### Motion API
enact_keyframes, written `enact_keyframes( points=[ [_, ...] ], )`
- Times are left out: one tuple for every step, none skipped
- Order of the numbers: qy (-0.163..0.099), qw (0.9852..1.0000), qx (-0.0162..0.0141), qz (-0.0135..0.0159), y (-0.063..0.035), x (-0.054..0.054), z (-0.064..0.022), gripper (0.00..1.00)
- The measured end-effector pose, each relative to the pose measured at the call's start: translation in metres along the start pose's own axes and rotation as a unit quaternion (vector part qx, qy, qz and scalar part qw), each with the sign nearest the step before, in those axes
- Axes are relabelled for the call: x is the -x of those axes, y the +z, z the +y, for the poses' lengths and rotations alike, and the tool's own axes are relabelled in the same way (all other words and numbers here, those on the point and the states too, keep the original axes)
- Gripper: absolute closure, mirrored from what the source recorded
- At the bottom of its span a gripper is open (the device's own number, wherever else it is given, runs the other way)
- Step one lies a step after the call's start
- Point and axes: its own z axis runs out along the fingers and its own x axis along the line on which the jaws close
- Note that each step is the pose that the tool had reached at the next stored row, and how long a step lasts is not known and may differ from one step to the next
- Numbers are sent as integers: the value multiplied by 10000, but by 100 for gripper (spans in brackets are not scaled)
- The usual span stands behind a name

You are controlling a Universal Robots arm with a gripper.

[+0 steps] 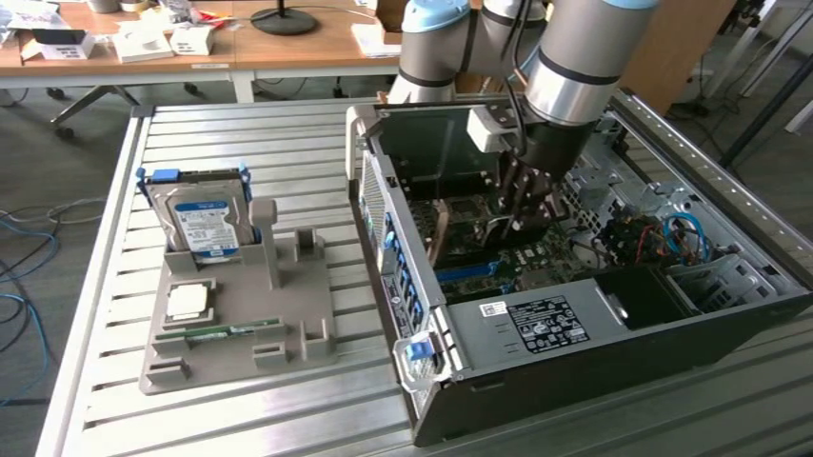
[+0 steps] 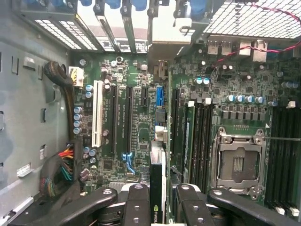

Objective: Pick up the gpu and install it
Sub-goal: 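Insert the gpu into the slot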

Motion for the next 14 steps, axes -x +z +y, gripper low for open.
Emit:
enact_keyframes(
  points=[
    [0, 10000, 0, 0, 0, 0, 4, 74],
    [-1, 10000, 0, 0, 1, 0, 7, 74],
    [-1, 10000, 0, -1, 5, -2, 9, 74],
    [-2, 10000, 0, 0, 13, -3, 11, 74],
    [-1, 10000, 0, 0, 21, -6, 13, 74],
    [-1, 10000, 0, 0, 30, -7, 16, 74],
    [-1, 10000, 0, 0, 38, -8, 18, 74],
    [-1, 10000, 0, 0, 47, -9, 19, 74],
    [-1, 10000, 0, 0, 54, -9, 19, 74],
    [-1, 10000, 0, 1, 56, -9, 20, 74],
    [-1, 10000, 0, 1, 56, -9, 20, 74],
    [-1, 10000, 0, 1, 56, -9, 20, 74],
    [-1, 10000, 0, 1, 56, -9, 20, 74],
    [0, 10000, 0, 0, 57, -9, 23, 74]
  ],
)
